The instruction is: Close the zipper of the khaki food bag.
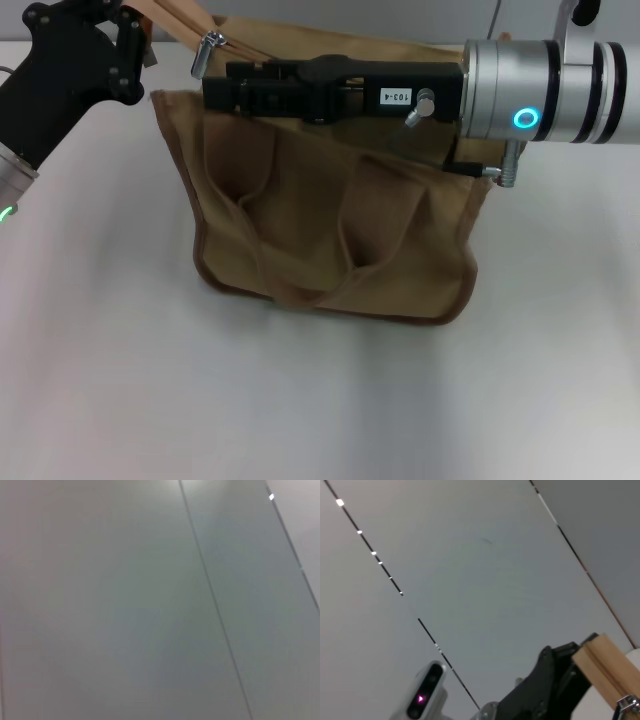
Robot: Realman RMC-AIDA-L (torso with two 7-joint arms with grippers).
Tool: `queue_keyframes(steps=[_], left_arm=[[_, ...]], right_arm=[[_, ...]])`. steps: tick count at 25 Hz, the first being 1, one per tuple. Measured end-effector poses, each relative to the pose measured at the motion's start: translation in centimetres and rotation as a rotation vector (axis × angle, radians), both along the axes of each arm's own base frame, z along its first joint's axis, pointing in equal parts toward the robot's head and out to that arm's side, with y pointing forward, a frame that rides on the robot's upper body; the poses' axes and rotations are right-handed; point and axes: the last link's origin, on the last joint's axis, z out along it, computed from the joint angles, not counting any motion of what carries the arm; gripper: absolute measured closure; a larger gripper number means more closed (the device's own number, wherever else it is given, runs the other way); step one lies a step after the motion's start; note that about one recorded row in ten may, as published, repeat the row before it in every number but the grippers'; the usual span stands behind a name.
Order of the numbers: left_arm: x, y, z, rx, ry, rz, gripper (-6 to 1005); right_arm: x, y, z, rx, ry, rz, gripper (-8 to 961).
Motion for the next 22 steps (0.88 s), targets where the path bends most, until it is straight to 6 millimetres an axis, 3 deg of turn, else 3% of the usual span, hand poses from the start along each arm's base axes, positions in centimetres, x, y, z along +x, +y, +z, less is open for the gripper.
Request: queue_keyframes(steps=[10,22], left_arm=[[0.4,-0.6,-0.1,0.002,-0.011,-0.04,949],[0.8,-1.0,-0.9,0.0,-0.017,-0.062,947]], right_arm=[[0.4,0.8,-0.3,0.006,-0.043,-0.067,272],[-1.1,2.0,-0.9,0.022,-0.11,-0.074,273]])
